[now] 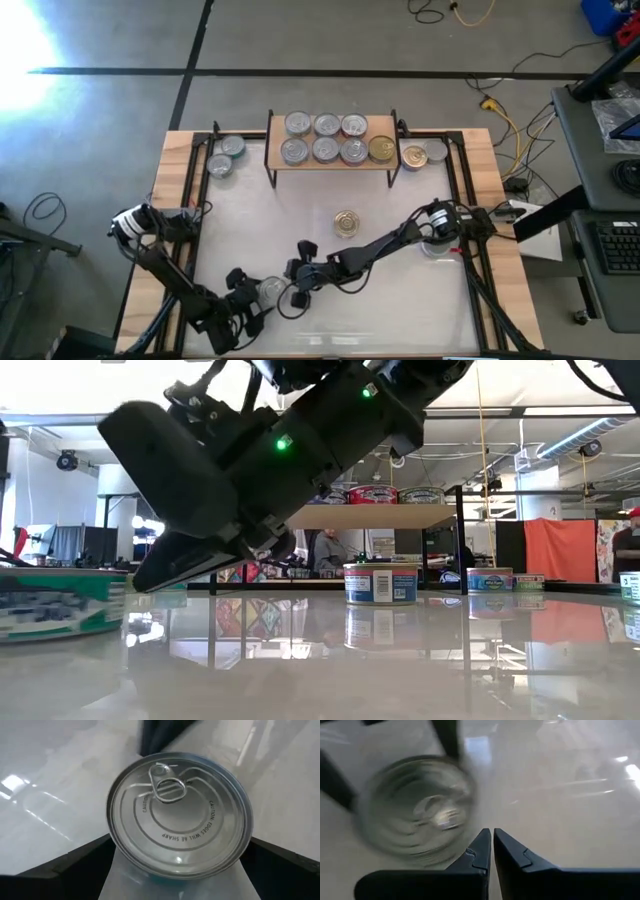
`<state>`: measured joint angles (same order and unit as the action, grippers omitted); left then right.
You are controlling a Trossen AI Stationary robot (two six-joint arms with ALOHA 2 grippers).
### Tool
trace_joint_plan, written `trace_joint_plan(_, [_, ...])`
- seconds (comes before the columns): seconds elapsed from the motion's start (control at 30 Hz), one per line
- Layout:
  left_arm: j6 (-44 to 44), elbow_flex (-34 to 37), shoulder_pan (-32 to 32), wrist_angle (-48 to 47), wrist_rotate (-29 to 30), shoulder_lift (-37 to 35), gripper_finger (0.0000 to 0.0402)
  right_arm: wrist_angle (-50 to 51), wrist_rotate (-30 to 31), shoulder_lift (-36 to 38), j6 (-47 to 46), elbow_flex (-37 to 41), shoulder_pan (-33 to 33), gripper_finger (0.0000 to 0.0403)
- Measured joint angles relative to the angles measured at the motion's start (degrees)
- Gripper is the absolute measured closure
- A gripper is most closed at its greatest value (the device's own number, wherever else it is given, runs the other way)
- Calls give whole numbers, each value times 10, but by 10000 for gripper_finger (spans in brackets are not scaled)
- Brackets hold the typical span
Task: Stack canned seafood by type on shelf
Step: Stack the bottom yellow-blue tuna can on top of the other yellow-blue tuna can on the shelf
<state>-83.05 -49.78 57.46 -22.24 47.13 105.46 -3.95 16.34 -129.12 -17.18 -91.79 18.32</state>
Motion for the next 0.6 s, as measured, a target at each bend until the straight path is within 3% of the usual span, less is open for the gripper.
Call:
trace_joint_plan(0.2, [101, 0, -7, 61, 13, 13, 7, 2, -5, 0, -9, 0, 3, 390])
trace_joint_plan(0.6, [145, -1, -46, 117, 43, 47, 4, 9, 2, 0, -28, 0, 2, 390])
